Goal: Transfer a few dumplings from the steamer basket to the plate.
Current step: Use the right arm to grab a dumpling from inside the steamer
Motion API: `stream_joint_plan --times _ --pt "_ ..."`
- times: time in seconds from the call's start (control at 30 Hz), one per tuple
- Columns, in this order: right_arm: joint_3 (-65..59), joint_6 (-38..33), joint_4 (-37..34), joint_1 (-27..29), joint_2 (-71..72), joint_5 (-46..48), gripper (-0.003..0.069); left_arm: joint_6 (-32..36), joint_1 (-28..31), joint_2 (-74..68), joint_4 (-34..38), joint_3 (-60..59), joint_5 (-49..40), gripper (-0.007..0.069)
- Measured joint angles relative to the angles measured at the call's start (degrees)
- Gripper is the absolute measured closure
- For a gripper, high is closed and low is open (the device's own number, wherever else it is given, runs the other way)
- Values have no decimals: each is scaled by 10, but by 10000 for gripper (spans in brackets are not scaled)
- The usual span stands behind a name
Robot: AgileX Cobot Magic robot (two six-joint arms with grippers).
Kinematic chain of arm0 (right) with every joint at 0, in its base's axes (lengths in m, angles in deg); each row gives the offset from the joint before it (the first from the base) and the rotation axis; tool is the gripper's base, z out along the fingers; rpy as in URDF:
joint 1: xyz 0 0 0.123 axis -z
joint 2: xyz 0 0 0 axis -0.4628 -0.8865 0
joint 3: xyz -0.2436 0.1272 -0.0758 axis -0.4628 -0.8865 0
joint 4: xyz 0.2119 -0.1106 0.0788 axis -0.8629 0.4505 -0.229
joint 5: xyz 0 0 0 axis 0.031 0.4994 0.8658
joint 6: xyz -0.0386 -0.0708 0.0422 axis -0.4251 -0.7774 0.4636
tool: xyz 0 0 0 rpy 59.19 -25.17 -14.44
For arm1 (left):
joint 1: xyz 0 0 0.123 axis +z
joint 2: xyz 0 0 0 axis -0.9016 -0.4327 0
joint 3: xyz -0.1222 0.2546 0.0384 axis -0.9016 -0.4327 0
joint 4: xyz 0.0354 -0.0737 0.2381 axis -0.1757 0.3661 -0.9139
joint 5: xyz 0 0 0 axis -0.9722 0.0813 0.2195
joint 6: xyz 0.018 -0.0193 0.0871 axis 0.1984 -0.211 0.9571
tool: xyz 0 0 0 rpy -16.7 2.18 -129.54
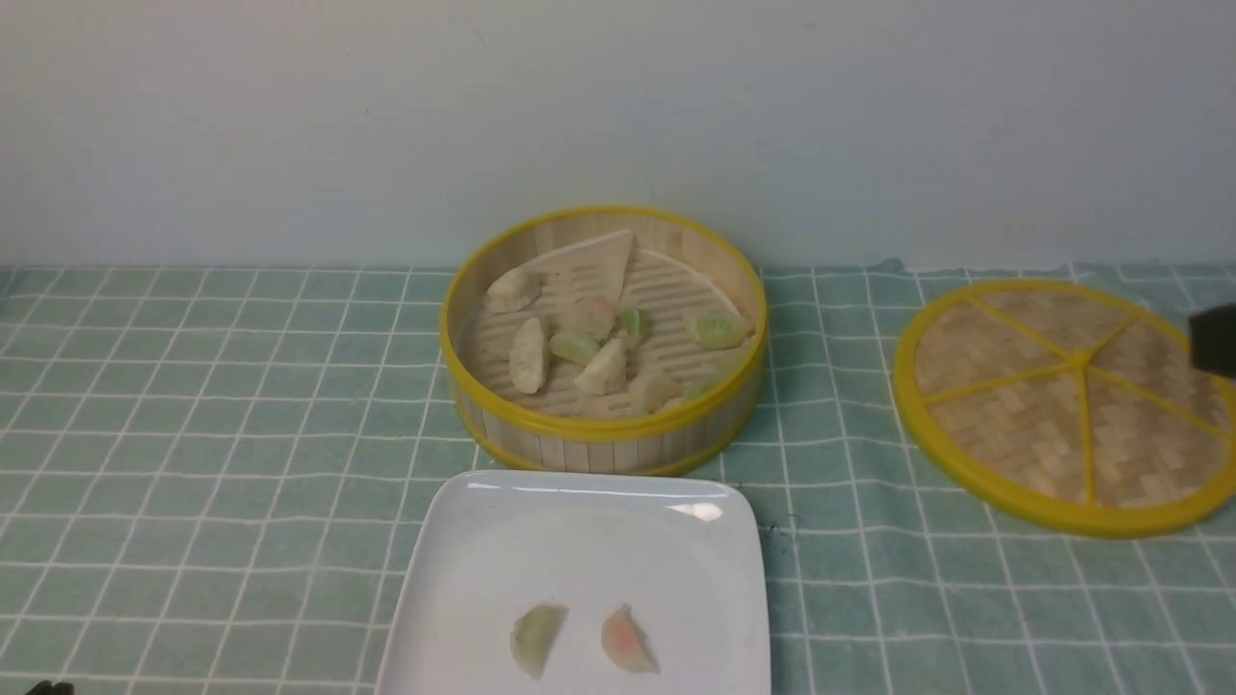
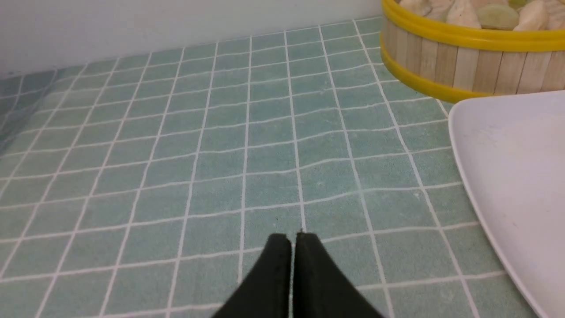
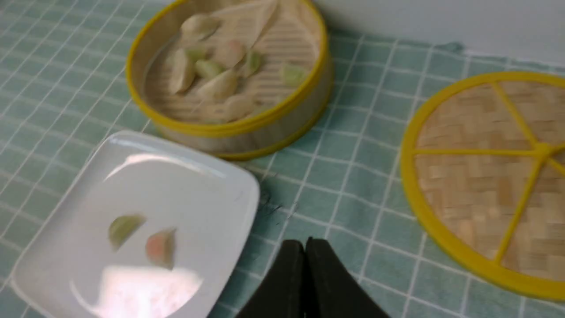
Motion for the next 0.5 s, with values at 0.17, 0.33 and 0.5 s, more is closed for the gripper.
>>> stream_joint_plan --times 0.17,0.33,0.5 --pt "86 -30 -27 -4 -107 48 672 -44 0 0 72 0 94 631" --pt "188 -31 12 -71 -238 75 672 -103 0 0 191 0 257 631" --pt "283 -18 50 -136 -351 82 668 -127 0 -5 230 46 261 631"
